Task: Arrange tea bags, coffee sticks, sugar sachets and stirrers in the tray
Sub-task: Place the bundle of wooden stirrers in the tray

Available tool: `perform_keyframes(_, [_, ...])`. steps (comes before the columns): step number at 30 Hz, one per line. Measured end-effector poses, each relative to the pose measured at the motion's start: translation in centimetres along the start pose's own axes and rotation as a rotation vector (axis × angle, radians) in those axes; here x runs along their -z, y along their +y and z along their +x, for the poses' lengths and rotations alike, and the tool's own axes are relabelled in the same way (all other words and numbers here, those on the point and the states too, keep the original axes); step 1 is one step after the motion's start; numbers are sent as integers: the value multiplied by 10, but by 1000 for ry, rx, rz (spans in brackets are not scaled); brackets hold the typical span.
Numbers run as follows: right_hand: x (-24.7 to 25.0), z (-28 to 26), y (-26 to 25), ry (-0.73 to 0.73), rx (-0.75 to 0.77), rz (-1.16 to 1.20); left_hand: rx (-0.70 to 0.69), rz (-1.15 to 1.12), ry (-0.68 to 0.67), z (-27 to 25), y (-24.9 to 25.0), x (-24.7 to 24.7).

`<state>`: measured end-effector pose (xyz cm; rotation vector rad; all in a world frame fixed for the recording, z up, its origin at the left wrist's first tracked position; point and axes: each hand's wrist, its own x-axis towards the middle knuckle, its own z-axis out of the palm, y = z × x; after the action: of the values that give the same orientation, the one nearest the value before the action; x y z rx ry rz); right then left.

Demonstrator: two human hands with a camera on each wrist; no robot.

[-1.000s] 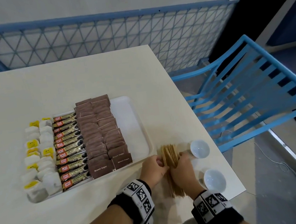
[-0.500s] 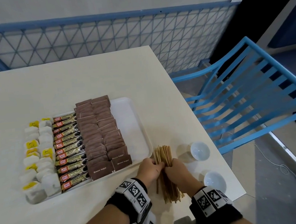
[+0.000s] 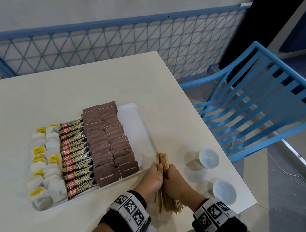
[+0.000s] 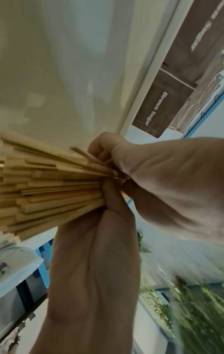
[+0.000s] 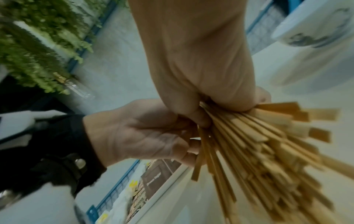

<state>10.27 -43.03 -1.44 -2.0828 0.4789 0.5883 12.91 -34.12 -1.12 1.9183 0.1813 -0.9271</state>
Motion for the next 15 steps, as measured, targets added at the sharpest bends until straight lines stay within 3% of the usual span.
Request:
perform_keyframes(4, [-3,-3,-13,-10,104,-122,28,-304,-88,-11,4,11])
perform_keyframes(7, [-3,-9,-27,-80,155,-275,16,-403,-81,-12,3,22])
perform_keyframes(12, [-4,-17,-43,-77,220,-168,-6,-612,36,-14,1,35])
perform_keyframes(15, [-2,-20,-51,-148,280,-47,-58,-691,110,-20,7,43])
